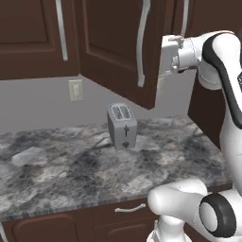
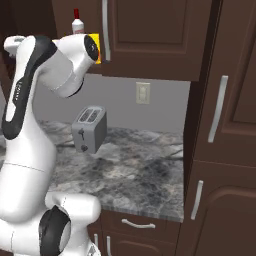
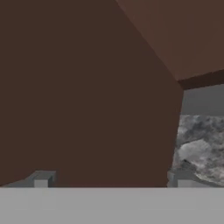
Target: Open the cabinet directly in front. Then move the liquor and the cup to the dining counter with the candle on it.
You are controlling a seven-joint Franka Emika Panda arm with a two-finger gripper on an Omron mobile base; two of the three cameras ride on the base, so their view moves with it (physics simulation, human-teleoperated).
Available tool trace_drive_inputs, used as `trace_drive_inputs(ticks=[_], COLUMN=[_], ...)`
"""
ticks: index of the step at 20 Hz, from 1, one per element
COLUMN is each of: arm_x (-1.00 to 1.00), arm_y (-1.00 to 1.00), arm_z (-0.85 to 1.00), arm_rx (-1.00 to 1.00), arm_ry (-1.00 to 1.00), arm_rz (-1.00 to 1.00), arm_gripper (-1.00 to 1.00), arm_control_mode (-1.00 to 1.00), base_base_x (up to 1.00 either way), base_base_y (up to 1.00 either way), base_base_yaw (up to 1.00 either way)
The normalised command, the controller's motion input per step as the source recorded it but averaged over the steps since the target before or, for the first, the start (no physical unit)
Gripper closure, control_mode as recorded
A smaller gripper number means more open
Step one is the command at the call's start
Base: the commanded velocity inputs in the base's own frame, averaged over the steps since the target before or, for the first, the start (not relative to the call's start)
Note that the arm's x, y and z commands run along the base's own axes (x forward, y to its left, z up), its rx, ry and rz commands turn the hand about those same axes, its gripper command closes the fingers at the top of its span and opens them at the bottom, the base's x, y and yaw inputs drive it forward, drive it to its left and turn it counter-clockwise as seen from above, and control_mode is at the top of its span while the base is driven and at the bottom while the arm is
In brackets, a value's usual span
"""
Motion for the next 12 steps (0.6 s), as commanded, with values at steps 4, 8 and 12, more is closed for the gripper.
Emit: trace_drive_inputs(ticks=[4, 8, 12], arm_x=[-0.48, -0.08, 0.05], arm_y=[1.00, 1.00, 1.00], arm_z=[-0.38, -0.59, -0.43], arm_rx=[0.02, 0.09, 0.22], arm_ry=[-0.30, -0.11, 0.06], arm_rz=[-0.22, -0.22, -0.14], arm_gripper=[-1.00, -1.00, -1.00], arm_control_mode=[-1.00, -1.00, -1.00], base_base_x=[0.00, 0.00, 0.00], base_base_y=[0.00, 0.00, 0.00], base_base_yaw=[0.00, 0.00, 0.00])
